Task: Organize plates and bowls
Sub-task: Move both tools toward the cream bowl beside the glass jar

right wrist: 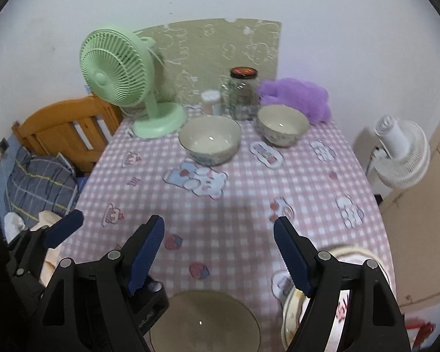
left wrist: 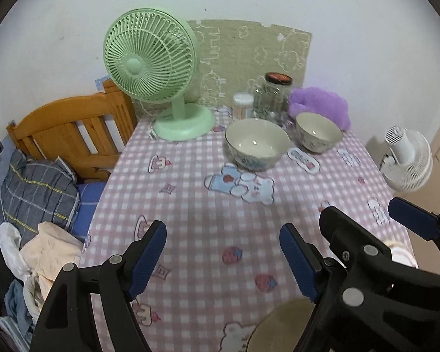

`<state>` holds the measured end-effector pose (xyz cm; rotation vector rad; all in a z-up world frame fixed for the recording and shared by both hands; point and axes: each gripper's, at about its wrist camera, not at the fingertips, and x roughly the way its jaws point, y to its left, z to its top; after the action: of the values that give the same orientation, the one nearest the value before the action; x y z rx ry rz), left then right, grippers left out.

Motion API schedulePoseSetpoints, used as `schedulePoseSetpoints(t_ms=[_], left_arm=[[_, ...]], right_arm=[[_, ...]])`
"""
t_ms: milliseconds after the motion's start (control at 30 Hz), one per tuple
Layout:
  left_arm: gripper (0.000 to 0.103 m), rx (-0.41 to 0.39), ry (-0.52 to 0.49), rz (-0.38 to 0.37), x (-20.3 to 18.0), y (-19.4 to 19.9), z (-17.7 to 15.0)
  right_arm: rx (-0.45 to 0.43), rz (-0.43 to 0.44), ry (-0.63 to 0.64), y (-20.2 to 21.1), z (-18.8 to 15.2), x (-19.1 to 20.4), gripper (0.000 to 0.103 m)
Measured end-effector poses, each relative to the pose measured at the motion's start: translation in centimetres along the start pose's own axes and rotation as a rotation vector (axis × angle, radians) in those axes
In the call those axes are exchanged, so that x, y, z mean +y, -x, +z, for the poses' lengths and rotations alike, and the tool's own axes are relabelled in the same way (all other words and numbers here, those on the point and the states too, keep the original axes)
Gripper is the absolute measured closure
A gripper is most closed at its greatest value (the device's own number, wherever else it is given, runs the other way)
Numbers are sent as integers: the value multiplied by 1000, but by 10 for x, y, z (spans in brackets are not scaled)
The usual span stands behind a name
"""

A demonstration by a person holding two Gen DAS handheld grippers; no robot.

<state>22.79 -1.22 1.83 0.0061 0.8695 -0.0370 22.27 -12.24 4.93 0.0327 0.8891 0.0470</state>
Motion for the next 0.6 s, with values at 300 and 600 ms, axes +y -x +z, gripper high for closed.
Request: schedulePoseSetpoints(t_ms=[300, 600], left_arm=[[22, -32, 37, 35, -11, -20, 43], [22, -41, 59, 110, -25, -52, 79]], right_arm=[[-38, 61, 25, -20, 45, -14, 23], [-34, 93, 56, -58, 86, -35, 23]])
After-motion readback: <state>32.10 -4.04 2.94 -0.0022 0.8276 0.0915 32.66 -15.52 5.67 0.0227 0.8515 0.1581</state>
